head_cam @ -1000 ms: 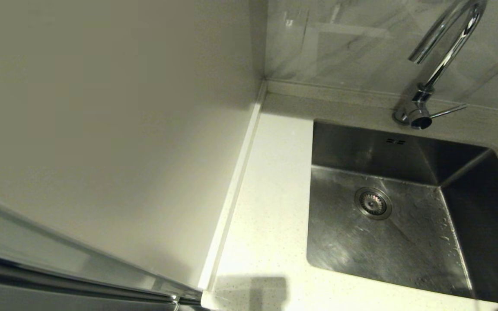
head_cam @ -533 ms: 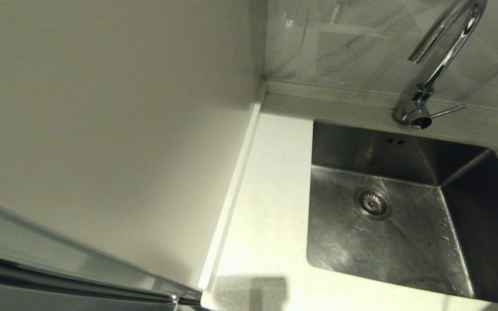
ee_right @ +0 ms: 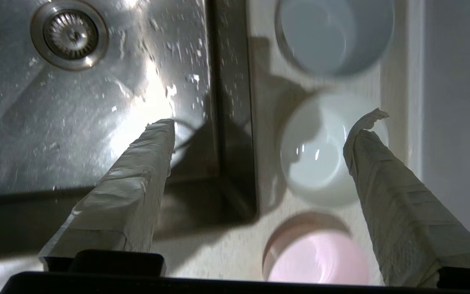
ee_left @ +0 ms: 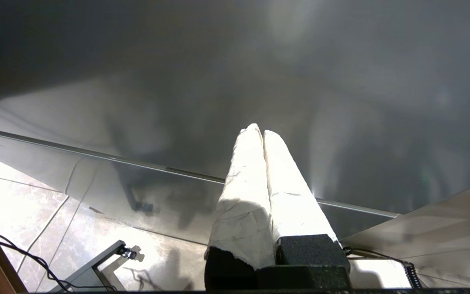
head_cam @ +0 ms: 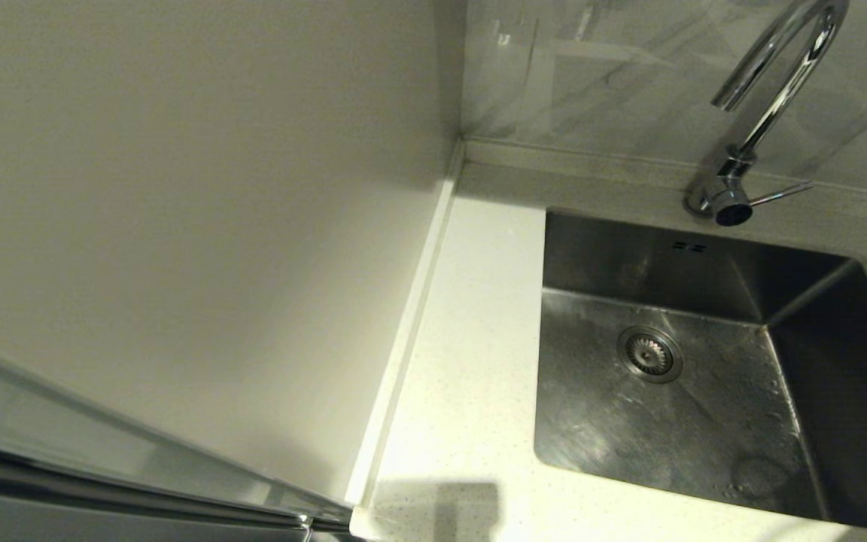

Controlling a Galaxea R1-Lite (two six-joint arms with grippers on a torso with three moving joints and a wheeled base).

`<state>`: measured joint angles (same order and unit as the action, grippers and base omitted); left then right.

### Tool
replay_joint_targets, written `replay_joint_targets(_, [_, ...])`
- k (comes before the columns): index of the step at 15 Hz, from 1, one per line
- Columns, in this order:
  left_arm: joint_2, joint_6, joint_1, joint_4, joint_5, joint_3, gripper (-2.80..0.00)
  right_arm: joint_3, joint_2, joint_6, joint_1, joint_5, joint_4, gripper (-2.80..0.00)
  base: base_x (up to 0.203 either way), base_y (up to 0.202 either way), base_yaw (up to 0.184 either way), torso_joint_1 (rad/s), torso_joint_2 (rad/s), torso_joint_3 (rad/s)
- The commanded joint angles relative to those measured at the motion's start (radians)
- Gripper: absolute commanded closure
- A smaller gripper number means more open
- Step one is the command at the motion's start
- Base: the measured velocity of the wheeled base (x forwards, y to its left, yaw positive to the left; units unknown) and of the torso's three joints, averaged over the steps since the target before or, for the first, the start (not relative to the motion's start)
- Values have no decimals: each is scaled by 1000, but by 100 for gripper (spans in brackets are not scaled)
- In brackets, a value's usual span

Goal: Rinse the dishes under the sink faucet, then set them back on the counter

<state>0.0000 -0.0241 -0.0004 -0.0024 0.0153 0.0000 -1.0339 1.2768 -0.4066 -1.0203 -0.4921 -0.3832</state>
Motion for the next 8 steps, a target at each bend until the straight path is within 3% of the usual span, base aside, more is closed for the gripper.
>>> replay_joint_targets(1, [-3, 0, 0, -1, 0, 0, 0, -105, 29, 56, 168, 123, -1, -280, 0, 0, 0, 0, 0, 0])
replay_joint_targets(2, [-3, 0, 0, -1, 0, 0, 0, -156, 50, 103, 243, 208, 0, 0, 0, 0, 0, 0, 0, 0])
replay_joint_targets(4, [-3, 0, 0, -1, 0, 0, 0, -247, 98, 189, 367, 391, 2, 0, 0, 0, 0, 0, 0, 0])
replay_joint_targets(8, [-3, 0, -1, -1, 0, 0, 0, -283, 100, 234, 476, 516, 98, 0, 0, 0, 0, 0, 0, 0])
